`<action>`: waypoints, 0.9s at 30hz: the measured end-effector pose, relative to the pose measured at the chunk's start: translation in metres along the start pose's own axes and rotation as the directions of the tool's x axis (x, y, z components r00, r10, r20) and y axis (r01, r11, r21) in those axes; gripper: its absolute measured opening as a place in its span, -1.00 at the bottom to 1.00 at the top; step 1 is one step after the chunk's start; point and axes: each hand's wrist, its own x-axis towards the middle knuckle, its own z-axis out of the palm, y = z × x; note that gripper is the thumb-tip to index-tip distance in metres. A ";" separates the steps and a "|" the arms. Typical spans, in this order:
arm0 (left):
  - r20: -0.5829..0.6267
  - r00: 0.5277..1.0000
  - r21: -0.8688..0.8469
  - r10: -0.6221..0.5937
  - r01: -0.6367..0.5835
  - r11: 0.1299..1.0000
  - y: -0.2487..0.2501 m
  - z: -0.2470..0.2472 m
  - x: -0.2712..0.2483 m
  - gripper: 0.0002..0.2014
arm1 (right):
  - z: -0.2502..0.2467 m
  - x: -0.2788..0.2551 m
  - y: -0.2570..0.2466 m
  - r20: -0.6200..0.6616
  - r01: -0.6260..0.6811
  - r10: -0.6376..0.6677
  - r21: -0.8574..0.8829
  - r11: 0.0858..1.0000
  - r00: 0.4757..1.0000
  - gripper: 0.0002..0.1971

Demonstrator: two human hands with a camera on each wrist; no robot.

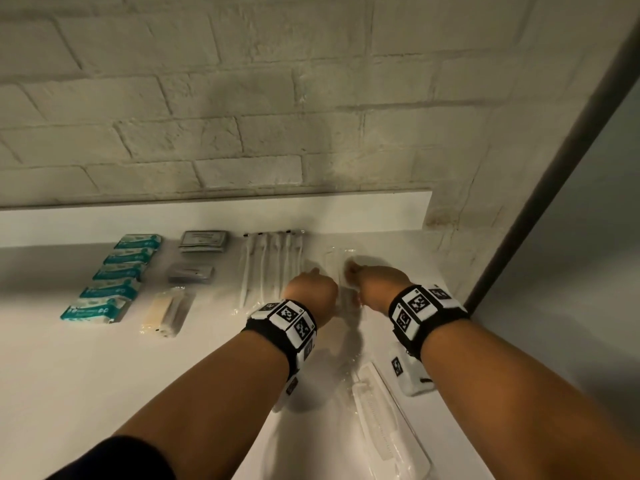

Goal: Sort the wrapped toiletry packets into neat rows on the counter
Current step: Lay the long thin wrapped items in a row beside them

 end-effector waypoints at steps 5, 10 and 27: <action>-0.001 1.000 0.011 0.021 -0.021 1.000 0.000 -0.004 0.000 -0.68 | -0.016 -0.018 -0.001 -0.049 -0.048 0.075 0.421 0.906 0.996 -0.49; 0.005 1.000 -0.005 0.030 -0.029 1.000 0.001 -0.009 -0.006 -0.68 | -0.026 -0.075 -0.007 -0.030 -0.111 0.129 0.344 0.932 0.991 -0.26; -0.012 1.000 0.027 0.015 -0.015 1.000 0.011 -0.021 -0.026 -0.63 | 0.004 -0.117 -0.026 0.193 -0.227 0.167 0.348 0.909 0.967 -0.47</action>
